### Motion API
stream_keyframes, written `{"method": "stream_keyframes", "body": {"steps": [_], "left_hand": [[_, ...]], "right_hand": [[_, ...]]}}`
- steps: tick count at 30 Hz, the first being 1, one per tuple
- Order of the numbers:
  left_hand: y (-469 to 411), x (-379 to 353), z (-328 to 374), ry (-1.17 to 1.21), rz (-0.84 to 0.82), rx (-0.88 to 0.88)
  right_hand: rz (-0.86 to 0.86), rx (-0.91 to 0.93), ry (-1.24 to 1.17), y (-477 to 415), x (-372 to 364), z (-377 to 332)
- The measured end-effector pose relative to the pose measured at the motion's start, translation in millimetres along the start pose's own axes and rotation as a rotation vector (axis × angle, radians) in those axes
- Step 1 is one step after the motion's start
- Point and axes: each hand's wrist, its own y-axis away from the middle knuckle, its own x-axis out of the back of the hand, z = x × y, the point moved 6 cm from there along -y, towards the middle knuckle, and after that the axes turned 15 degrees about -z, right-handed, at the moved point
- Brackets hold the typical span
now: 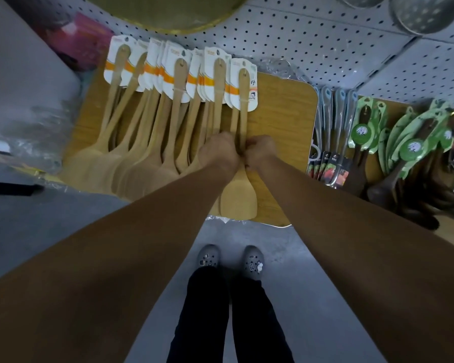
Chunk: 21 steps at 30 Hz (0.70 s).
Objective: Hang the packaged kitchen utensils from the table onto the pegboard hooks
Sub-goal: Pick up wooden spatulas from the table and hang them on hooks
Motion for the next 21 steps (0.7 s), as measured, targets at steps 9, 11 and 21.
{"method": "stream_keyframes", "body": {"steps": [9, 11, 21], "left_hand": [[9.4, -8.3, -16.2, 0.448, -0.131, -0.028], [23.9, -11.8, -16.8, 0.462, -0.188, -0.037], [129.1, -27.8, 25.4, 0.663, -0.429, -0.204]], "right_hand": [[-0.111, -0.092, -0.4, 59.2, 41.1, 57.3], [-0.101, -0.081, -0.431, 77.8, 46.5, 67.8], [0.068, 0.085, -0.619, 211.2, 63.4, 120.0]]}}
